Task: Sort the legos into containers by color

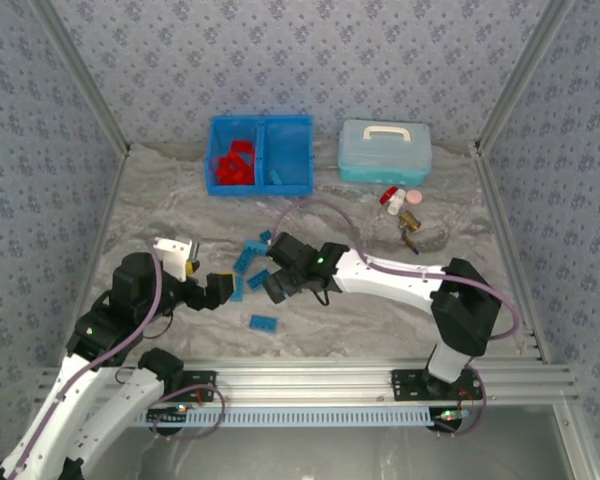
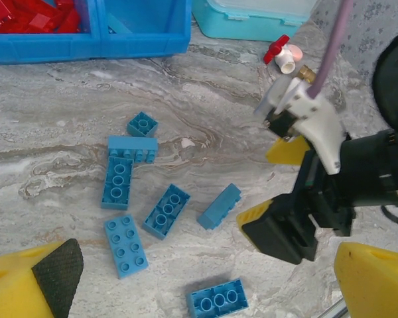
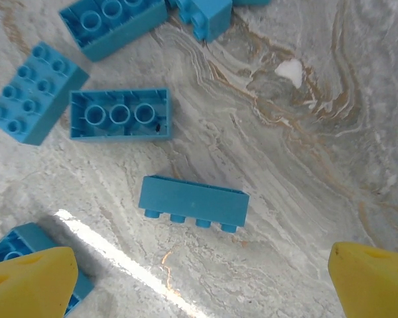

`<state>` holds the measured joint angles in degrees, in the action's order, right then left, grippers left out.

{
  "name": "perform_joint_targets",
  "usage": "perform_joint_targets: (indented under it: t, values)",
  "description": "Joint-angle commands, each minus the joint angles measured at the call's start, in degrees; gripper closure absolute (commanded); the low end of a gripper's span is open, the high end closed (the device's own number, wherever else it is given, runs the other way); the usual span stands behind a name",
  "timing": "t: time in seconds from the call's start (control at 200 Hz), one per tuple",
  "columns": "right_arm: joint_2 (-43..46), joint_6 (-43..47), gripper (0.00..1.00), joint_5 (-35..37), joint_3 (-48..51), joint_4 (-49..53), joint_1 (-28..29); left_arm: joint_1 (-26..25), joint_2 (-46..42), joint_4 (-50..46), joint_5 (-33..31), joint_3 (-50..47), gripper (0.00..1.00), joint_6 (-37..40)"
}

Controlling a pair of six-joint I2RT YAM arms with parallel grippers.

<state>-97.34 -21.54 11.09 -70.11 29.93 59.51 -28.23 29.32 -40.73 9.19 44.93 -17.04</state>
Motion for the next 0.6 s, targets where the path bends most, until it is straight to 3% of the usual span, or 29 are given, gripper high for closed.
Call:
perform_joint_targets:
  t: [0.0,0.28,0.465,0.6]
  values:
    - [-3.9,-2.11,0.0,-1.22,-1.2,-0.86,0.0,0.36,0.03,-0.56,-0.81,1.4,0.01,0.05]
    - [-12.67,-5.55,0.0,2.59,-6.86,1.6,-0.08,0.37,0.47,-0.92,-1.21,1.65,0.01,0.29]
    - [-15.72,-7.6,0.0,0.51,-6.8,0.7,-0.01,0.45,0.69,-1.06,-1.34,1.66,0.01,0.42]
    - [-17.01,-8.73,0.2,0.09,-6.66,-0.18,-0.01,0.48,0.91,-1.15,-1.37,1.74,0.01,0.36]
